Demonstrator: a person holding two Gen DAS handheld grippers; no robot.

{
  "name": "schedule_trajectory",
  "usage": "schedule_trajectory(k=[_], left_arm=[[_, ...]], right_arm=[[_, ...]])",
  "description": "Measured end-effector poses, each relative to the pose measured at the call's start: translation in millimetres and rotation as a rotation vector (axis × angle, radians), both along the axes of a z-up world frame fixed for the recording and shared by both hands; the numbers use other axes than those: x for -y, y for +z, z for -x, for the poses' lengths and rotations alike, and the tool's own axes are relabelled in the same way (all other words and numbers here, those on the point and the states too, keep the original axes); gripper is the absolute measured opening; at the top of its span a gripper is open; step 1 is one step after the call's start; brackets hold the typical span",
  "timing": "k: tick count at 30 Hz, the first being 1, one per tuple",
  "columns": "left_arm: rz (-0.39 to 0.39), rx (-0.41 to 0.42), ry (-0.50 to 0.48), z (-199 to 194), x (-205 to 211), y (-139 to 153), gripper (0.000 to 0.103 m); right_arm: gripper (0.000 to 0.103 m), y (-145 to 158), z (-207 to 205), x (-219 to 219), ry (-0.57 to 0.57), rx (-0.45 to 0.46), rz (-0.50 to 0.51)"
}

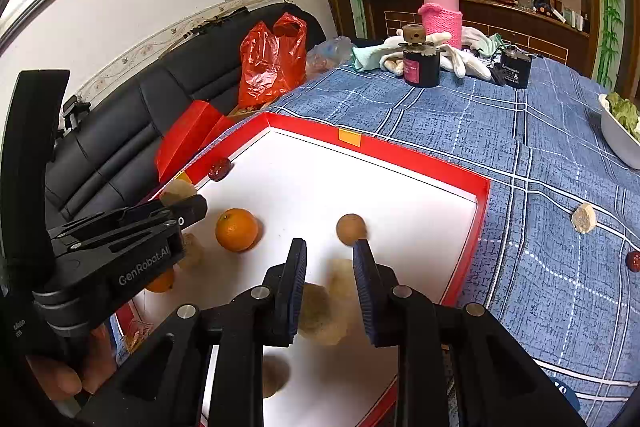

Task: Organize fruits
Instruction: 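Open both tools to drop the cake and cylinder into the tray, then grasp a red date with the right tool while the left grasps another red date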

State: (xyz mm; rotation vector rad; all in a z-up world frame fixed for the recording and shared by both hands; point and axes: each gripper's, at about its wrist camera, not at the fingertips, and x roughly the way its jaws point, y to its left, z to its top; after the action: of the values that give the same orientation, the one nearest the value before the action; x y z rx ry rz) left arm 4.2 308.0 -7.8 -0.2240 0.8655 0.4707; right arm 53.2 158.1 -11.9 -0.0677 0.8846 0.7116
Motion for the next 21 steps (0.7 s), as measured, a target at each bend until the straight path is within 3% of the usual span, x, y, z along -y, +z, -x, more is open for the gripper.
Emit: schedule_trajectory(k=[2,3,5,9,12,15,21], left_arm=[[0.016,-0.031,-0.005,-2,0,-3,0.03],[0.022,-0.048,-0.002,-3,1,-5,0.043],[0.014,-0.064,0.022,-2,2,-4,0.063],[-0.027,0.008,0.023,3,14,13,0.072],[-0.032,0.061,-0.026,6,33,27,0.073],[-0.048,0.122,-0.102,8,58,38,0.073],[-0.037,0.131,-0.289,-7,122,36,0.073]], right_arm=[[0.026,-2,-1,0,0.009,-0.015,0.008],[0.033,-1,-1,0,0.007,-0.014,0.009],[0.037,4,2,4,0.005,-0.004,-0.004],[0.045,22,8,32,-0.03,0.05,-0.062],[0.049,37,7,71,-0.092,0.09,-0.102],[0.052,40,-1,126,-0.19,0.128,-0.08],[0.052,1,-44,255,-0.455,0.055,0.045]])
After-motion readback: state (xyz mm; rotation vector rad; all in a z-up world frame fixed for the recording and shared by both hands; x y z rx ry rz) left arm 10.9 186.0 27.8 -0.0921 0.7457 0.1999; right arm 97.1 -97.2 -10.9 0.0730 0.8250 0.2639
